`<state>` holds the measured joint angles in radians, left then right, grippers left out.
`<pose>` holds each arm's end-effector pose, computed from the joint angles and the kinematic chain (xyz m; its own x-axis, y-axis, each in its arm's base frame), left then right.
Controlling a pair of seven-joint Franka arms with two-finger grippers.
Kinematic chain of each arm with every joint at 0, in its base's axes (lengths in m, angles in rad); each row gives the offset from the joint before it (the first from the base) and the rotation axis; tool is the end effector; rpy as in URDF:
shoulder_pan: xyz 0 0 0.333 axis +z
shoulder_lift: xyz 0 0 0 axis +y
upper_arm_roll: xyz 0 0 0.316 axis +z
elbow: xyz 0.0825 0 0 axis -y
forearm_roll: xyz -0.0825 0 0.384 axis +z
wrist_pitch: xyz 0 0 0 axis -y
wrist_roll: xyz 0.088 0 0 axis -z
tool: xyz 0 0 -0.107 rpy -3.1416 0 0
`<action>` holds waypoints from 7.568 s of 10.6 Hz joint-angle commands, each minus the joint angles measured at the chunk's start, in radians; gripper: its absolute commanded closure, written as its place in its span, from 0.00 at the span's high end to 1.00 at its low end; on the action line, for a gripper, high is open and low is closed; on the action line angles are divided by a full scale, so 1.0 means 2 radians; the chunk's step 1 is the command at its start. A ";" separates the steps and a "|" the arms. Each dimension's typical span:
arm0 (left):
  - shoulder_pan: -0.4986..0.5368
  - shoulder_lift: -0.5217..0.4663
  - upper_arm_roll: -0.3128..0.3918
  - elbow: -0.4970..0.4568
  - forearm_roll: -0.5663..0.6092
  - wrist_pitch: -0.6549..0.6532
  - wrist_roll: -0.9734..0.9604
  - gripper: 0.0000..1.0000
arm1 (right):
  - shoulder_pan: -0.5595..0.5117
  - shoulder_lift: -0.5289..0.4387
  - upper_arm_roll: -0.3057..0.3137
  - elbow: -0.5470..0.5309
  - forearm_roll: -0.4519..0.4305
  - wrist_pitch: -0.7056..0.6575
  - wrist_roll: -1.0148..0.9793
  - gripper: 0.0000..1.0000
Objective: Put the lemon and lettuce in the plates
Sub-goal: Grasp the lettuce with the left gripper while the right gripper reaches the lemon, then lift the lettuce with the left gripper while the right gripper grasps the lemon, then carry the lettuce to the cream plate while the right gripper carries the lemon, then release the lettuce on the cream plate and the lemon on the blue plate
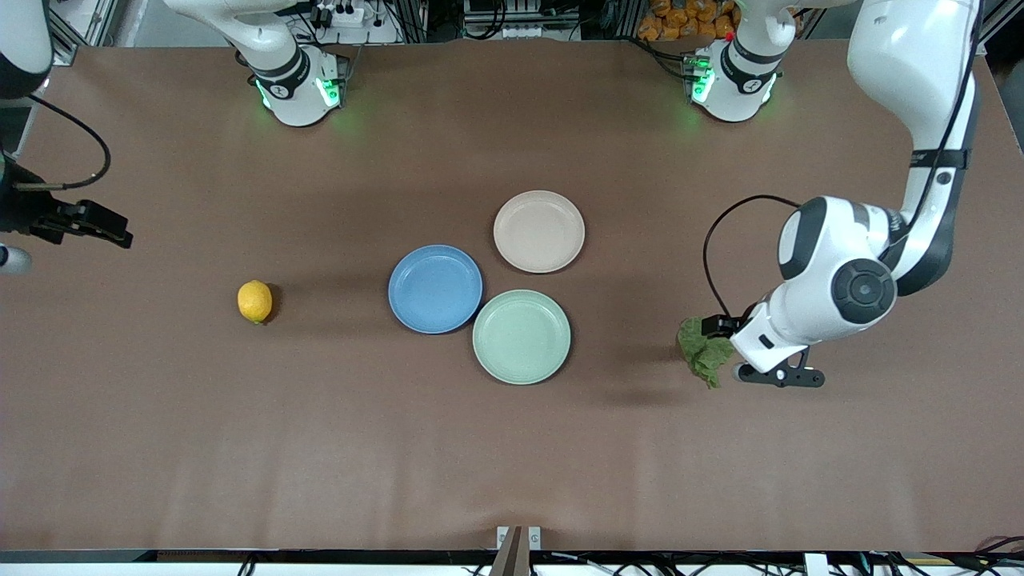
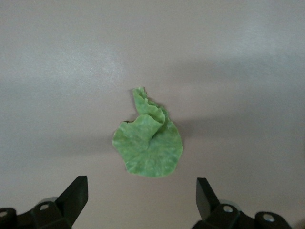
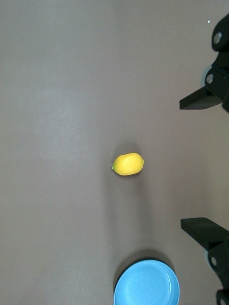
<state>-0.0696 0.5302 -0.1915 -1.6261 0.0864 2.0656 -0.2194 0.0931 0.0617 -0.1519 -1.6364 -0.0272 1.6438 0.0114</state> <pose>0.6568 -0.1550 0.3112 0.9945 -0.0640 -0.0830 -0.0637 -0.9979 0.0060 0.5741 -0.0342 0.5652 0.9962 -0.0683 -0.0532 -0.0664 -0.9971 0.0369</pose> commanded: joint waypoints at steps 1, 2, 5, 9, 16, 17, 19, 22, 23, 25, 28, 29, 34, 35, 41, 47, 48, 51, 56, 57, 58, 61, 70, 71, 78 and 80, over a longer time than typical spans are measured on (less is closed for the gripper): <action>-0.003 0.025 -0.002 0.000 0.015 0.038 -0.046 1.00 | -0.010 -0.011 0.009 -0.057 0.004 0.044 -0.003 1.00; -0.001 0.035 -0.002 0.000 0.015 0.055 -0.060 1.00 | -0.010 -0.011 0.009 -0.074 0.019 0.061 -0.004 1.00; 0.000 0.063 -0.002 -0.001 0.015 0.095 -0.079 1.00 | -0.011 -0.012 0.009 -0.128 0.047 0.117 -0.009 1.00; -0.002 0.079 0.000 -0.020 0.016 0.115 -0.085 1.00 | -0.010 -0.009 0.009 -0.219 0.047 0.225 -0.033 1.00; -0.002 0.097 0.001 -0.027 0.035 0.137 -0.085 1.00 | -0.010 0.022 0.018 -0.320 0.045 0.371 -0.042 1.00; -0.003 0.098 0.001 -0.027 0.036 0.138 -0.085 1.00 | -0.011 0.033 0.024 -0.321 0.045 0.379 -0.042 1.00; -0.002 0.100 0.001 -0.027 0.037 0.149 -0.084 0.89 | -0.011 0.053 0.028 -0.335 0.043 0.426 -0.043 1.00; 0.000 0.103 0.002 -0.027 0.037 0.148 -0.084 0.00 | -0.015 0.070 0.027 -0.337 0.042 0.444 -0.058 1.00; -0.001 0.103 0.002 -0.027 0.037 0.148 -0.084 0.00 | -0.016 0.076 0.027 -0.337 0.041 0.450 -0.058 1.00; -0.001 0.101 0.002 -0.027 0.037 0.148 -0.081 0.00 | -0.017 0.097 0.027 -0.343 0.041 0.484 -0.058 1.00; -0.002 0.095 0.001 -0.026 0.040 0.144 -0.077 0.00 | -0.020 0.119 0.027 -0.351 0.041 0.519 -0.059 1.00; -0.003 0.090 -0.002 -0.026 0.040 0.139 -0.077 0.00 | -0.020 0.129 0.028 -0.354 0.041 0.532 -0.059 1.00; -0.007 0.039 -0.015 -0.027 0.041 0.060 -0.071 0.00 | -0.020 0.172 0.028 -0.359 0.043 0.589 -0.056 1.00; -0.004 0.026 -0.025 -0.034 0.040 0.053 -0.068 0.00 | -0.020 0.173 0.028 -0.359 0.043 0.591 -0.056 0.93; -0.002 -0.050 -0.086 -0.119 0.025 0.041 -0.107 0.00 | -0.019 0.169 0.031 -0.354 0.043 0.583 -0.055 0.13; -0.047 -0.042 -0.174 -0.120 0.025 0.035 -0.296 0.00 | -0.018 0.134 0.083 -0.317 0.044 0.497 -0.002 0.12; -0.069 -0.039 -0.174 -0.120 0.025 0.036 -0.325 0.00 | -0.017 0.133 0.101 -0.308 0.044 0.487 0.019 0.12; -0.122 -0.017 -0.174 -0.116 0.025 0.038 -0.397 0.00 | -0.011 0.134 0.158 -0.291 0.044 0.484 0.104 0.12; -0.169 0.022 -0.173 -0.113 0.029 0.073 -0.436 0.00 | 0.016 0.136 0.215 -0.284 0.040 0.484 0.208 0.14; -0.170 0.024 -0.173 -0.113 0.031 0.078 -0.437 0.00 | 0.028 0.138 0.221 -0.277 0.040 0.484 0.230 0.14; -0.169 0.027 -0.173 -0.110 0.033 0.079 -0.437 0.70 | 0.040 0.142 0.221 -0.272 0.040 0.484 0.243 0.14; -0.168 0.032 -0.171 -0.103 0.033 0.080 -0.438 1.00 | 0.071 0.166 0.220 -0.256 0.028 0.485 0.295 0.15; -0.142 0.016 -0.121 -0.045 0.066 0.077 -0.431 1.00 | 0.126 0.247 0.206 -0.193 -0.039 0.485 0.399 0.18; -0.133 0.015 -0.117 -0.043 0.073 0.077 -0.430 1.00 | 0.126 0.251 0.206 -0.193 -0.042 0.485 0.399 0.22; -0.057 0.010 -0.114 -0.021 0.106 0.072 -0.359 1.00 | 0.126 0.249 0.201 -0.134 -0.043 0.386 0.471 1.00; -0.044 0.002 -0.114 -0.021 0.106 0.047 -0.333 1.00 | 0.123 0.238 0.201 -0.089 -0.043 0.294 0.467 1.00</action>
<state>-0.1761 0.5654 -0.4154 -1.6610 0.2762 2.2035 -0.9226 0.3315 0.5541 0.2585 -1.8848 -0.0988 2.3480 0.9224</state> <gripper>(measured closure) 0.000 0.000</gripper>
